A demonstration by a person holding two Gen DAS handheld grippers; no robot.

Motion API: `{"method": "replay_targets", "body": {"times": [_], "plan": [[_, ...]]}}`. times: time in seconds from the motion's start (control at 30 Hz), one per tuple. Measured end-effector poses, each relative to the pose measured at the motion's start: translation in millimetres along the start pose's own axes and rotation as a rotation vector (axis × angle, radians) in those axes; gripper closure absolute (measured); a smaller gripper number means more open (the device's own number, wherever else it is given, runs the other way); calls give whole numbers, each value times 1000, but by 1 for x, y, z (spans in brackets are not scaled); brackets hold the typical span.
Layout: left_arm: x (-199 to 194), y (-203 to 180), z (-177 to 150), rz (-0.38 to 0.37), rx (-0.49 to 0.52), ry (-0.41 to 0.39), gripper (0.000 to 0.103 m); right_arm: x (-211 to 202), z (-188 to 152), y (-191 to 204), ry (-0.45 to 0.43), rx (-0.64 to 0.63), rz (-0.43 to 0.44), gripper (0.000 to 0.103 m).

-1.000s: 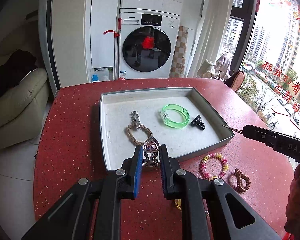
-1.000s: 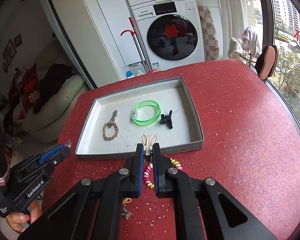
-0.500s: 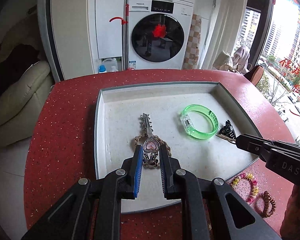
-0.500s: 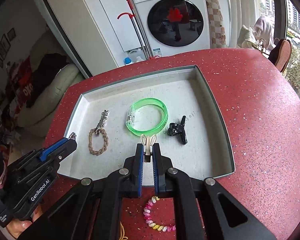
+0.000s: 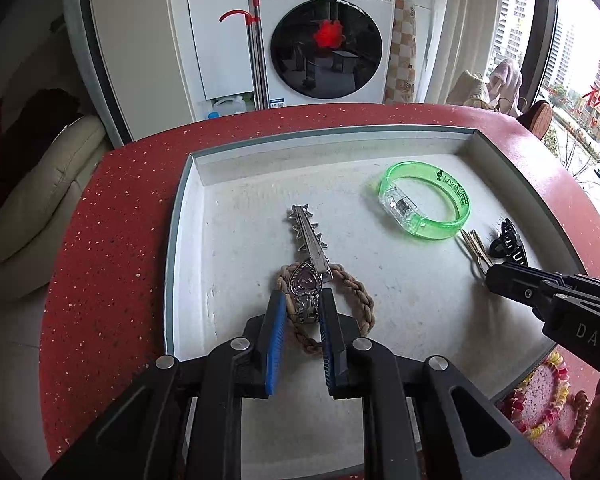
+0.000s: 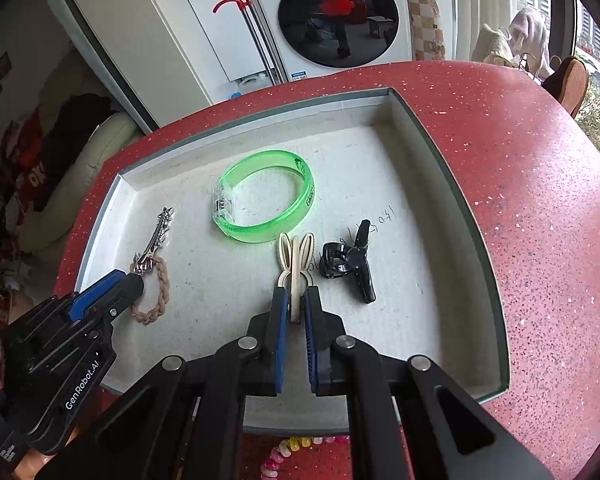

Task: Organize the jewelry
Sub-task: 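Open the left tool on the pendant while the right tool releases the clip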

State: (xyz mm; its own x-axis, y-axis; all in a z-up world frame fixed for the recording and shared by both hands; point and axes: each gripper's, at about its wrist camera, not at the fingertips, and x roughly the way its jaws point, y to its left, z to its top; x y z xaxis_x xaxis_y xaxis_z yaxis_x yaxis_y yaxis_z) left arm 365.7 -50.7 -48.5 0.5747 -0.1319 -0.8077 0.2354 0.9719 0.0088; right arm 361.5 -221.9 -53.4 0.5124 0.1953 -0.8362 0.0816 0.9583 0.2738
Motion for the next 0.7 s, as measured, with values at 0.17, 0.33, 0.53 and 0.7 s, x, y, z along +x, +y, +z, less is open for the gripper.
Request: {"method": "replay_targets", "body": {"times": [0.17, 0.33, 0.53, 0.7], "plan": [[0, -4, 1, 29, 18, 4, 66, 0, 3, 0, 9, 3, 6, 92], [-6, -1, 1, 13, -4, 3, 66, -11, 1, -4, -7, 35, 30, 61], [-25, 1, -1, 9, -16, -36, 66, -34, -2, -3, -58, 49, 51, 58], [-45, 3, -7, -11, -16, -73, 66, -47, -9, -6, -66, 68, 77, 47]]}}
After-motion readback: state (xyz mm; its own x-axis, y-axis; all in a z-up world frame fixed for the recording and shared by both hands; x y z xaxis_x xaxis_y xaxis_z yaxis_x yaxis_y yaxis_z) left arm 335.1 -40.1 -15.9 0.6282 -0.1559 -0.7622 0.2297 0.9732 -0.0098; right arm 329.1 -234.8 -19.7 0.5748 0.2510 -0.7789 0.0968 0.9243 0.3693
